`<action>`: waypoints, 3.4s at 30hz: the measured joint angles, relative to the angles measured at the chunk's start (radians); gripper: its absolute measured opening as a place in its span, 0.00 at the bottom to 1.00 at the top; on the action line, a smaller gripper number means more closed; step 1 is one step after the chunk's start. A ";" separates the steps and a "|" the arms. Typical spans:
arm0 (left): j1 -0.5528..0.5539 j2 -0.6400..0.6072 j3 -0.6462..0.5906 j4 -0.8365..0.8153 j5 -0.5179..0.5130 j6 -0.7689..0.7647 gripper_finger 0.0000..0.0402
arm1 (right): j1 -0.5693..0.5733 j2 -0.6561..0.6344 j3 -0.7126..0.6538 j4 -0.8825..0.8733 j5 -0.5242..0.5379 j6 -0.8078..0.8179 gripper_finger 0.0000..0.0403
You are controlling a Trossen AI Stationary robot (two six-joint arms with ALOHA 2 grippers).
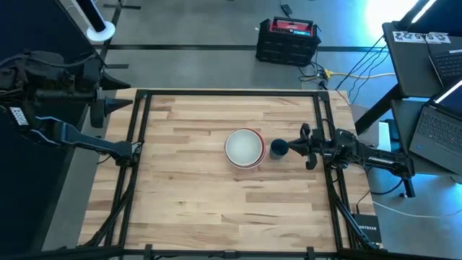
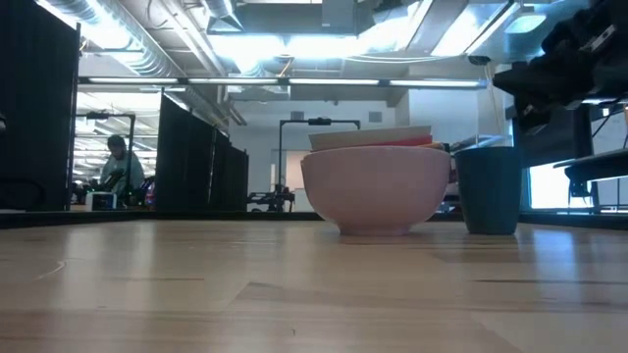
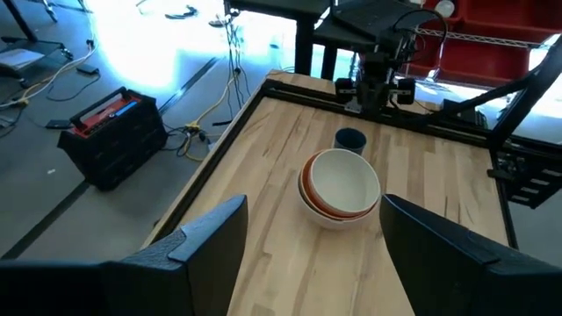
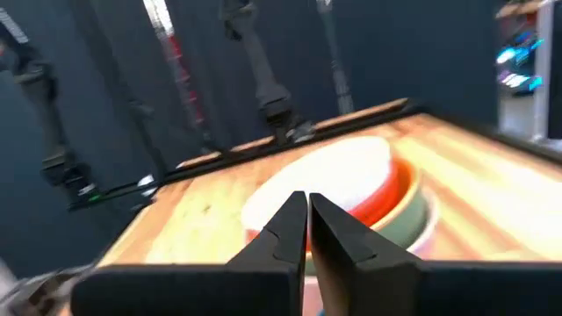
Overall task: Nest bowls inside each other
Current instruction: Return to Home Position
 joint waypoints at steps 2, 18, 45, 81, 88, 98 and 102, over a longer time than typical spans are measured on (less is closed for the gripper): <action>0.000 0.000 0.000 0.000 0.000 -0.004 0.61 | 0.000 0.000 0.010 -0.027 -0.020 0.007 0.00; 0.000 0.002 0.000 0.000 -0.003 0.014 0.61 | -0.001 0.000 -0.026 0.104 0.172 -0.053 0.00; 0.000 0.002 0.000 0.004 -0.003 0.045 0.61 | 0.000 0.000 -0.026 0.040 0.188 -0.078 0.00; -0.001 -0.099 0.000 0.130 0.170 0.118 0.61 | 0.203 0.000 -0.026 0.040 0.192 -0.076 0.00; -0.001 -0.323 -0.013 0.173 0.182 0.104 0.61 | 0.203 0.000 -0.026 0.040 0.192 -0.076 0.00; -0.001 -0.656 -0.524 0.539 0.216 0.106 0.61 | 0.203 0.000 -0.026 0.040 0.192 -0.076 0.00; -0.001 -0.787 -0.792 0.733 0.234 0.101 0.61 | 0.203 0.000 -0.026 0.040 0.192 -0.076 0.00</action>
